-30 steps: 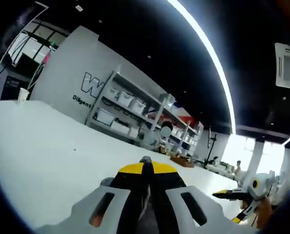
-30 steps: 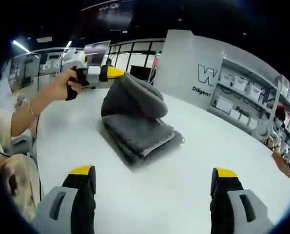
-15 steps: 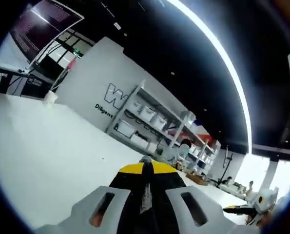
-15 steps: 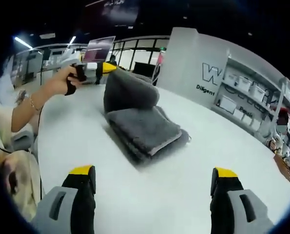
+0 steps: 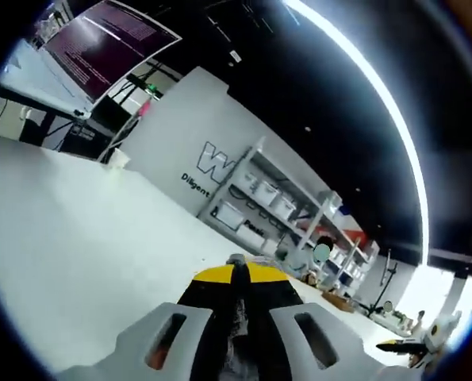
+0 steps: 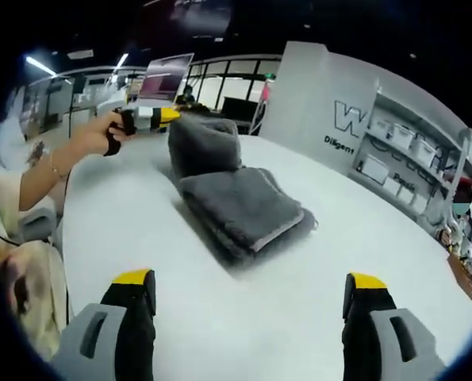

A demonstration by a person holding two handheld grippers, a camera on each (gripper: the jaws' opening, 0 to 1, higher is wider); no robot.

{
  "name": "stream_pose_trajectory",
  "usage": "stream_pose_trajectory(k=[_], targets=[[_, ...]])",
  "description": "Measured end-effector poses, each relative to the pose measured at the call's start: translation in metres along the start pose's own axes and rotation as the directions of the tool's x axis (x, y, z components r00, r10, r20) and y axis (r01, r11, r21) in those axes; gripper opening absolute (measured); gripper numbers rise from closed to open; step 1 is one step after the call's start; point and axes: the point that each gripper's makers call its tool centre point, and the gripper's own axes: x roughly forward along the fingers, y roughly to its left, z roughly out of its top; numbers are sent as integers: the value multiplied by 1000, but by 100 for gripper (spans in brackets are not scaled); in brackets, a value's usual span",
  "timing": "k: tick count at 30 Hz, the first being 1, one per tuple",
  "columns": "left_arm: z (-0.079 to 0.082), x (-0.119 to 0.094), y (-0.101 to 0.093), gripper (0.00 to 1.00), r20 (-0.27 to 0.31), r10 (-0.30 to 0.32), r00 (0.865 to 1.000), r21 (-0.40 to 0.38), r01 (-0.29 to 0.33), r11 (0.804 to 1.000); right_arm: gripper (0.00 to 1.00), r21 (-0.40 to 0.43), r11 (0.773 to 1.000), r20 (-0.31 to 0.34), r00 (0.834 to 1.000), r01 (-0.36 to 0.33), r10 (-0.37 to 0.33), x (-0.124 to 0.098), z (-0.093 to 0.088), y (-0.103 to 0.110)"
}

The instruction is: Open the folded towel by lifting each exposed corner and separating the folded layers until the towel lies flat within the target outline without major curled edges

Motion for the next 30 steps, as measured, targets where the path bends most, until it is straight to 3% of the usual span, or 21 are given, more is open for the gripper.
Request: stream_pose_trajectory(k=[5,8,17,30], targets=[[-5,-8,21,2,-4,51,999,-36,-51,998,99,-6,1000,-7,1000,-4,4,1,-1,2],[-9,-14,33,2,-26,103,994,10,-103,995,99,-7,1000,-11,1000,-7,7,2,-2,3],[-14,-25,55,3,-61,184,981,43,-182,982,99,-18,1000,-27,999,-17,16,5,-4,7],[-20,-39,77,3,-117,248,962,97,-237,967,99,-27,999,-37,999,-25,24,6,-6,10]])
